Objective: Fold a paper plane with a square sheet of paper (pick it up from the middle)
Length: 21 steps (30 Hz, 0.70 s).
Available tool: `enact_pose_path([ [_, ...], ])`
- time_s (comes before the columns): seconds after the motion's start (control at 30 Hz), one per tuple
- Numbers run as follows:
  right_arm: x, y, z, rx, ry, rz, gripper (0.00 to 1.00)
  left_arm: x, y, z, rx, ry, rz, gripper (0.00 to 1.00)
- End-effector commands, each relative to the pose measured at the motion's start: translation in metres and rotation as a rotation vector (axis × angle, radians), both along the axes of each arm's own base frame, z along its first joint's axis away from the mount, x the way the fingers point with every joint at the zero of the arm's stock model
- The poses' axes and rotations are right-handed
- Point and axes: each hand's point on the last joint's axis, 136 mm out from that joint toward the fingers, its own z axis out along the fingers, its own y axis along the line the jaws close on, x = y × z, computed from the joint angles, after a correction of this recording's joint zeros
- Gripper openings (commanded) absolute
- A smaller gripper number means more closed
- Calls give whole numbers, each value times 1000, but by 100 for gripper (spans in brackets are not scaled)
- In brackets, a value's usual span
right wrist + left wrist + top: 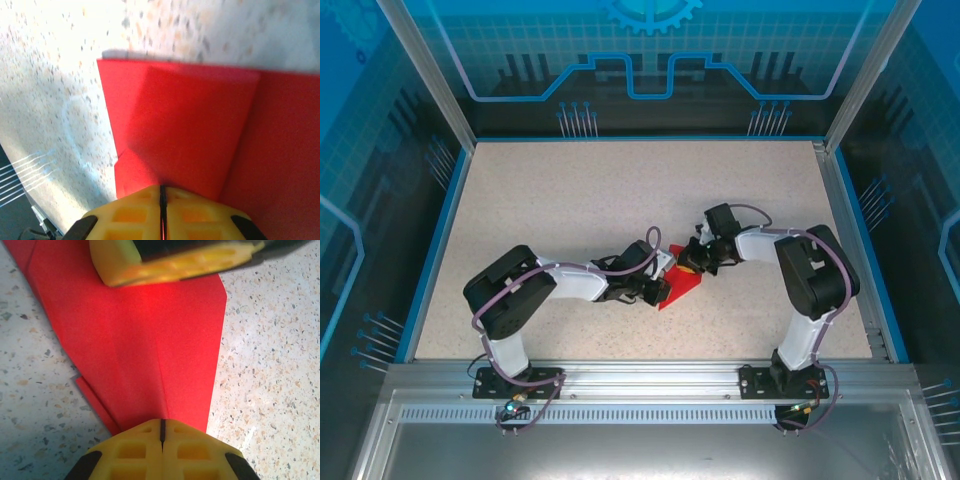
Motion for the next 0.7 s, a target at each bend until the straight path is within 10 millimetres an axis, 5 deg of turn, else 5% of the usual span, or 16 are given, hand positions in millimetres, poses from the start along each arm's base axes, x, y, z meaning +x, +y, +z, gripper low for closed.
enact_pose_path([
  [0.0, 35, -36, -11, -133, -56, -108, 10, -58, 83, -81, 371, 207, 13, 0],
  [0.67, 83, -70, -13, -98, -76, -178, 9, -62, 85, -84, 375, 223, 8, 0],
])
